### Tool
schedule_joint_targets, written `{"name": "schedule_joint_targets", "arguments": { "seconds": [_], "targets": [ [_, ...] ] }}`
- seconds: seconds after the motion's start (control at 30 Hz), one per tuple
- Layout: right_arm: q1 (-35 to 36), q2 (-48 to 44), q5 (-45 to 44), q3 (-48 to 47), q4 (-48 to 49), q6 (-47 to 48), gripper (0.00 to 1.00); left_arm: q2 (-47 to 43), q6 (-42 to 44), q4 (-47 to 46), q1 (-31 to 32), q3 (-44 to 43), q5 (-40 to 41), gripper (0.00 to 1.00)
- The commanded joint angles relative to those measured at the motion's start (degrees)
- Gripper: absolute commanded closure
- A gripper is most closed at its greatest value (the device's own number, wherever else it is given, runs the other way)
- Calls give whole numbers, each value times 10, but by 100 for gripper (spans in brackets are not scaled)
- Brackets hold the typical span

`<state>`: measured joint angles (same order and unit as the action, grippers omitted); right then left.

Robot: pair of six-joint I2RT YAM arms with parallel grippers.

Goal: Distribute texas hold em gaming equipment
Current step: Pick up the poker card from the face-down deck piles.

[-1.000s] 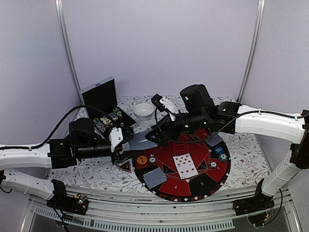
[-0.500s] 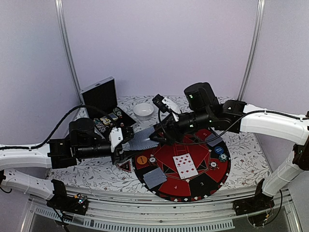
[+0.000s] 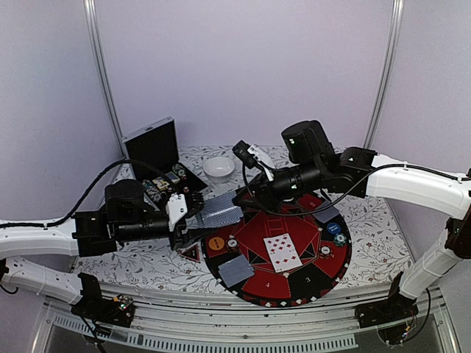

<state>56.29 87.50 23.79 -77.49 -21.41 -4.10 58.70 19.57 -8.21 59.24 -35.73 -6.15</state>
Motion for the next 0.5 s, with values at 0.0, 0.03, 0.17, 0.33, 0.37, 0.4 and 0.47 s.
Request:
{"name": "schedule_joint_targets", "arguments": {
  "seconds": [0.0,0.03,0.17,0.33,0.37,0.4,0.47],
  "targets": [
    [-12,3,11,-16,-23,-13,98,-11,3,-22,7,-8,0,48],
    [-14,-1,8,-15,-24,-16,98,-11,3,-21,6,-9,0,48],
    [-17,-14,8,-12,-25,-17,96,-12,3,-21,7,-8,0,48],
    [-17,-8,36,-13,-21,-24,85,-12,4,-21,7,-8,0,48],
    [-17,-4,38,-14,-21,-26,85,-12,4,-20,7,-8,0,48],
    [-17,-1,38,-14,-21,-28,85,-12,3,-21,7,-8,0,48],
    [-17,2,36,-13,-21,-30,83,-12,3,-21,7,-8,0,48]
  ]
}}
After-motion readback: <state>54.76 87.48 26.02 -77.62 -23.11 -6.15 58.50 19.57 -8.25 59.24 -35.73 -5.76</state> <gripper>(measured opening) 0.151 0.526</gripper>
